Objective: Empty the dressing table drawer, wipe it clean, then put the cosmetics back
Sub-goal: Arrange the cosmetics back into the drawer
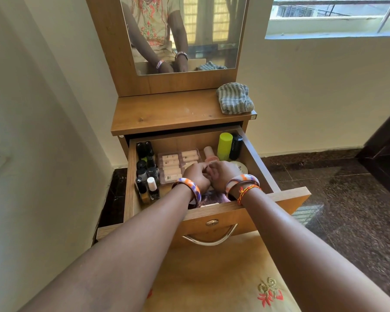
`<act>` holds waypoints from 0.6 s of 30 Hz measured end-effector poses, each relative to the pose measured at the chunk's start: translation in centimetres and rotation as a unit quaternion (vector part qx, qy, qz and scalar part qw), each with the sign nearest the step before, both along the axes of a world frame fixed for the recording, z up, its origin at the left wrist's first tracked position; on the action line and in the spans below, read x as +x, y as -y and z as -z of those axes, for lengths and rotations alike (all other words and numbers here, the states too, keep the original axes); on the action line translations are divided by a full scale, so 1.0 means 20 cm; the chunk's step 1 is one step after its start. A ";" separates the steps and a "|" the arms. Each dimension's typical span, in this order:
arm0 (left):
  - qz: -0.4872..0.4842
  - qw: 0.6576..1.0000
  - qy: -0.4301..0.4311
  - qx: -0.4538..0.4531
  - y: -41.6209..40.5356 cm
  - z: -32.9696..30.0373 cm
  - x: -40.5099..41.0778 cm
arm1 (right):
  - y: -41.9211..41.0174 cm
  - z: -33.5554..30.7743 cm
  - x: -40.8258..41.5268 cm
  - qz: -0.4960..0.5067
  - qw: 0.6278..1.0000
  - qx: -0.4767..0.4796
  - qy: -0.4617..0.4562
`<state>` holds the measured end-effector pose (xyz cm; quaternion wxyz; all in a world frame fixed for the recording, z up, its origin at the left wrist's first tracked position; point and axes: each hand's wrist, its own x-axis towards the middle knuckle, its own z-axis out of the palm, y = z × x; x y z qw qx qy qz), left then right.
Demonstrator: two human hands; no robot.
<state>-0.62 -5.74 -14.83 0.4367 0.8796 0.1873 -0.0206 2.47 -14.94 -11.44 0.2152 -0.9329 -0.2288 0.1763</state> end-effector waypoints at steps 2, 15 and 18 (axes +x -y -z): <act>-0.016 1.000 0.009 -0.003 0.00 0.01 0.00 | 0.02 -0.01 0.00 0.010 1.000 0.015 0.017; 0.017 1.000 0.005 -0.002 0.02 -0.02 -0.02 | 0.01 0.03 0.03 0.064 0.998 0.008 -0.005; 0.033 0.999 0.001 -0.013 0.02 -0.04 -0.03 | 0.01 0.03 0.03 0.059 0.998 0.002 -0.004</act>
